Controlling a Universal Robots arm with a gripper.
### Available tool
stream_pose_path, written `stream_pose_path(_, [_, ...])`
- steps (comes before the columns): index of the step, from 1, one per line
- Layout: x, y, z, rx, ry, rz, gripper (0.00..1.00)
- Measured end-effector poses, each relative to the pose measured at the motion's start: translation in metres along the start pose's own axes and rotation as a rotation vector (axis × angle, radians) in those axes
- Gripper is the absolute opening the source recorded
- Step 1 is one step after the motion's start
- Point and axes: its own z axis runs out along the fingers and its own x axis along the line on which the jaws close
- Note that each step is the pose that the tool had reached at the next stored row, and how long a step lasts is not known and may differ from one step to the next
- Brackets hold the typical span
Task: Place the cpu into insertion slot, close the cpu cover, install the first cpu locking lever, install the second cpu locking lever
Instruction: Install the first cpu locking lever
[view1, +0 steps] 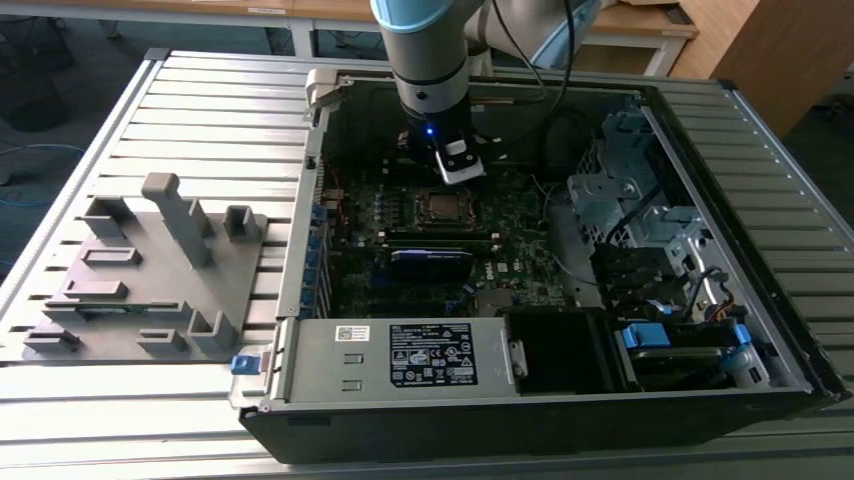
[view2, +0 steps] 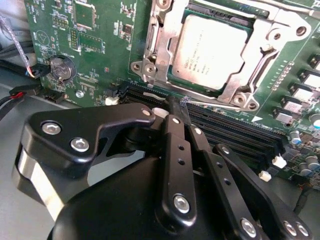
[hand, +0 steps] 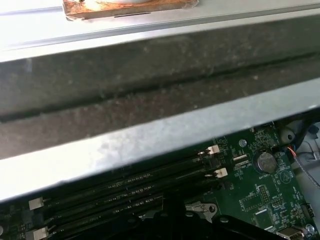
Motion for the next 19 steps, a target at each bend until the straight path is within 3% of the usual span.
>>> stream_pose_path(11, [0.0019,-0.0004,-0.0003,-0.0013,0.0003,0.000,0.11])
stream_pose_path(19, [0.0014,-0.0018,-0.0006,-0.0193,0.0053,0.004,0.11])
